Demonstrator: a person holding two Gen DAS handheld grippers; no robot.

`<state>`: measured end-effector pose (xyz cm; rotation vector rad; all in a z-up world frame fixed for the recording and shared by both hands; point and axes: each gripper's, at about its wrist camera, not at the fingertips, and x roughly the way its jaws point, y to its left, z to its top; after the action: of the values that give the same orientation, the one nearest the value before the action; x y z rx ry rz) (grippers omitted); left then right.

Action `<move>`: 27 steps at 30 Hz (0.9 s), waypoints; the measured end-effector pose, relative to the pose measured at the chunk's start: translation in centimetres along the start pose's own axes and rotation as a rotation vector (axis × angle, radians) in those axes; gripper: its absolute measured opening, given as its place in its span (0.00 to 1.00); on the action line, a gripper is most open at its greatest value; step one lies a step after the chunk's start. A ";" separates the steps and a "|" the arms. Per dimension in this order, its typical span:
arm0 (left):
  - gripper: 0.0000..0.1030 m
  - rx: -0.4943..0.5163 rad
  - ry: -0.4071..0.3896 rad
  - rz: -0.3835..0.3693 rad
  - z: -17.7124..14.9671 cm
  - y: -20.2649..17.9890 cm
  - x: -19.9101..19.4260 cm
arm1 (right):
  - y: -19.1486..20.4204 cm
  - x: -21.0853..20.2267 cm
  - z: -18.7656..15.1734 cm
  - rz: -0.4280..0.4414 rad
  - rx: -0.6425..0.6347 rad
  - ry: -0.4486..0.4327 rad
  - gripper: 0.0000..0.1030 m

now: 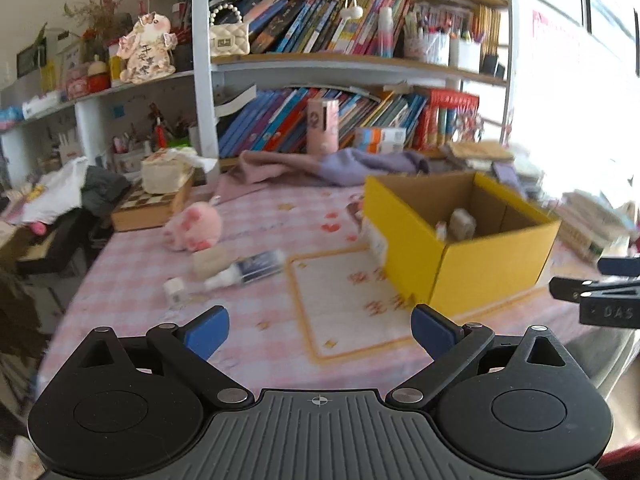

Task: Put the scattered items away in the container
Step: 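Withdraw both open grippers up out of the yellow box, then move right tool to the spray bottle while left tool approaches the white plug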

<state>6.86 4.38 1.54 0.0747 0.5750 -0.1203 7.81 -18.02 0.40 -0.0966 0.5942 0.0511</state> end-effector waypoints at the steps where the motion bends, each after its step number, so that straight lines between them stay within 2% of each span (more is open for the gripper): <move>1: 0.96 0.011 0.009 0.000 -0.3 0.2 -0.2 | 0.6 -0.1 -0.3 0.009 -0.004 0.018 0.74; 7: 0.96 0.033 0.035 -0.012 -1.5 1.9 -1.5 | 4.0 -1.0 -0.7 0.100 -0.037 0.081 0.74; 17: 0.96 -0.009 0.050 0.004 -3.0 4.9 -3.4 | 9.0 -1.6 -0.2 0.208 -0.129 0.069 0.74; 27: 0.96 -0.071 0.048 0.033 -3.8 7.4 -4.5 | 12.1 -1.9 0.2 0.279 -0.194 0.061 0.74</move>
<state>2.10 12.55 1.06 0.0182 0.6252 -0.0660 5.43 -5.98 0.65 -0.2036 0.6598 0.3783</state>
